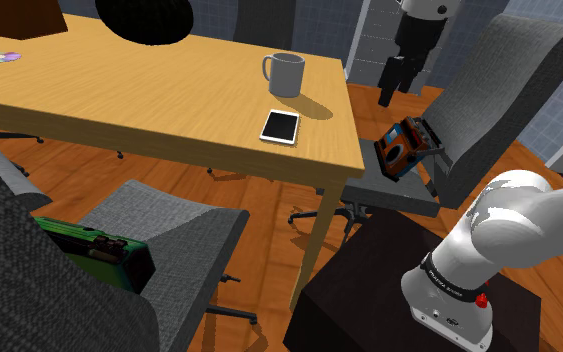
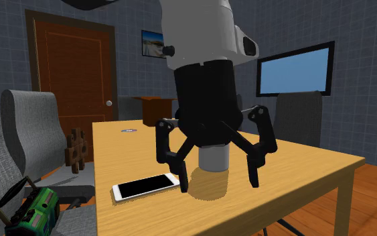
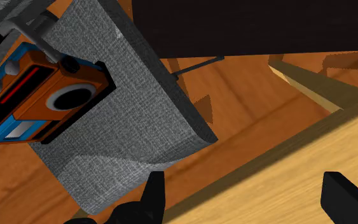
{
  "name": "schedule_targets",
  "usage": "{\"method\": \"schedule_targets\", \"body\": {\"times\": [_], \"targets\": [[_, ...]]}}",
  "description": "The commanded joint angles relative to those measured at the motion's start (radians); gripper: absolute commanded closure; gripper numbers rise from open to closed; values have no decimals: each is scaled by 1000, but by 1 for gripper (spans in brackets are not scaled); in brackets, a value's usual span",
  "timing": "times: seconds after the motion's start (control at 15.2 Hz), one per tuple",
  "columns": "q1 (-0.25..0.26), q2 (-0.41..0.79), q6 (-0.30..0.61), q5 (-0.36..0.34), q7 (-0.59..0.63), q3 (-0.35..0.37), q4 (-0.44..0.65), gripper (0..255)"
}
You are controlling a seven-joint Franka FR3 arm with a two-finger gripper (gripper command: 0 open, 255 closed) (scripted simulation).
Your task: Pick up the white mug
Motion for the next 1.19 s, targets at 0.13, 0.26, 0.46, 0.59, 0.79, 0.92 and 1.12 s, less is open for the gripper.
{"method": "schedule_targets", "body": {"times": [0.13,0.26,0.46,0.59,0.79,0.92,1.12], "targets": [[-6,80,34,1,-2,-10,49,0],[-11,159,63,4,-6,-20,102,0],[-17,277,97,11,-12,-34,191,0],[-20,356,112,18,-17,-44,257,0],[-24,473,126,30,-26,-56,365,0],[-27,552,128,40,-33,-65,444,0],[-32,673,122,58,-45,-76,575,0]]}}
